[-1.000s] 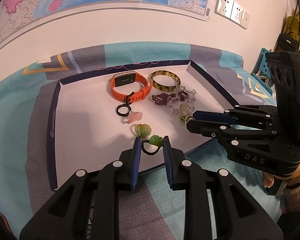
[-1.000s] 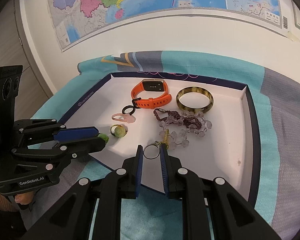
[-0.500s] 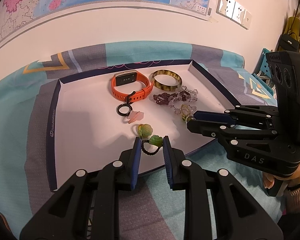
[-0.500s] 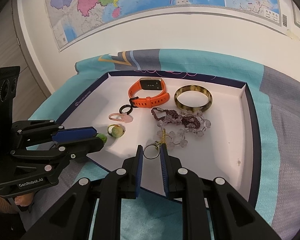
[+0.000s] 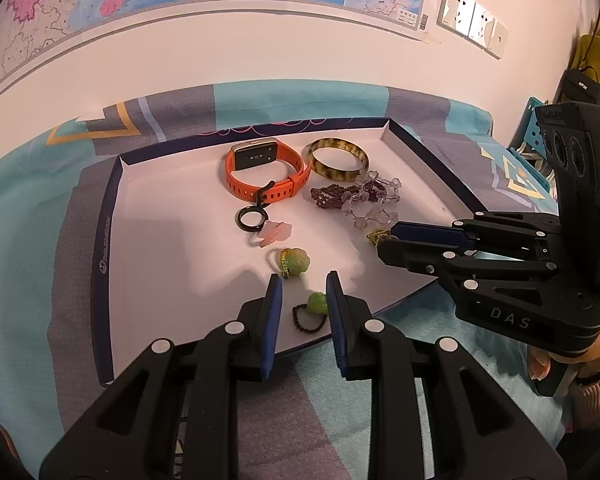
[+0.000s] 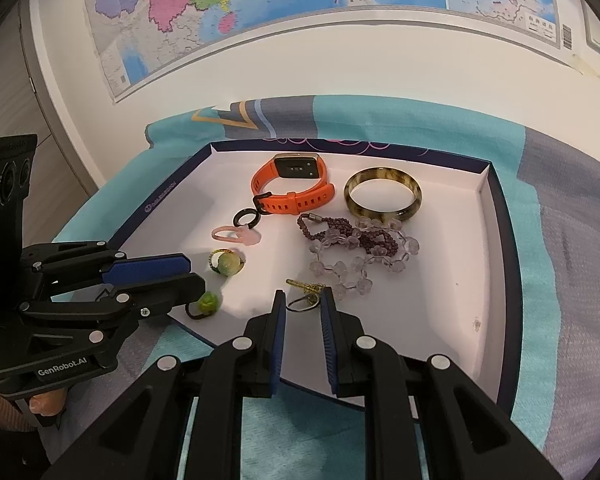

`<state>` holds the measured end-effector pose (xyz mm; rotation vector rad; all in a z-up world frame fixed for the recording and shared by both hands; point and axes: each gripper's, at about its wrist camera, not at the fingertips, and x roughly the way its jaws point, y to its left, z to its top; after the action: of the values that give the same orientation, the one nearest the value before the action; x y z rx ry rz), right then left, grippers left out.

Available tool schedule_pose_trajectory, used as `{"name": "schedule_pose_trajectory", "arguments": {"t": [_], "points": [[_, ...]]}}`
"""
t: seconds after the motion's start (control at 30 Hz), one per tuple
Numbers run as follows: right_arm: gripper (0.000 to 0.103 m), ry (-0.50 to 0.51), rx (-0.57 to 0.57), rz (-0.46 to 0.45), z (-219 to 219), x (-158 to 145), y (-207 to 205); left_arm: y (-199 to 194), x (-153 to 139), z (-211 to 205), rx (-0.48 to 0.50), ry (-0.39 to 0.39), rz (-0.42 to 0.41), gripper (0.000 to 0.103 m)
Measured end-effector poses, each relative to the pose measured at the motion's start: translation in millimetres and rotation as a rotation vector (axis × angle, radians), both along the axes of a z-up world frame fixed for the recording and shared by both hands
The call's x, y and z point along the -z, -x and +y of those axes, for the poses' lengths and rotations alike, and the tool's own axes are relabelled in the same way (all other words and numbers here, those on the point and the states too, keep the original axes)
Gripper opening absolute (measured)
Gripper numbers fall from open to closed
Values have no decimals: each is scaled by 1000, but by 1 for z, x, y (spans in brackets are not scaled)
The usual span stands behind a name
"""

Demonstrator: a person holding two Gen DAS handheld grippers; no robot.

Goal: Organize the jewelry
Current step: 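Open both tools to drop the green corded ring and silver ring into the tray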

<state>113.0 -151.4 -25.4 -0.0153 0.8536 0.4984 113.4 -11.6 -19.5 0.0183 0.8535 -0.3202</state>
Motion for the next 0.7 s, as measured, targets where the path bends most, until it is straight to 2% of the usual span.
{"name": "schedule_pose_trajectory", "arguments": {"t": [0.3,0.37,0.4,0.47,0.53,0.57,0.67,0.7], "points": [[17,0,9,0,-2,0,0,1,0,1,-12,-4,-4,25],[17,-2,10,-1,-3,0,0,2,-1,2,-20,-6,-7,32],[22,-2,12,-2,-3,-1,1,3,-2,2,-24,-9,-11,34],[34,-7,21,-6,-5,-1,2,5,-3,3,-31,-13,-19,48],[39,-14,24,-13,-7,-3,5,10,-7,4,-41,-24,-40,51],[47,-16,29,-16,-8,-4,7,12,-8,4,-44,-28,-47,56],[56,-32,36,-23,-13,-6,13,18,-12,5,-61,-35,-68,69],[63,-35,42,-29,-16,-8,15,21,-13,5,-64,-42,-76,71]]}}
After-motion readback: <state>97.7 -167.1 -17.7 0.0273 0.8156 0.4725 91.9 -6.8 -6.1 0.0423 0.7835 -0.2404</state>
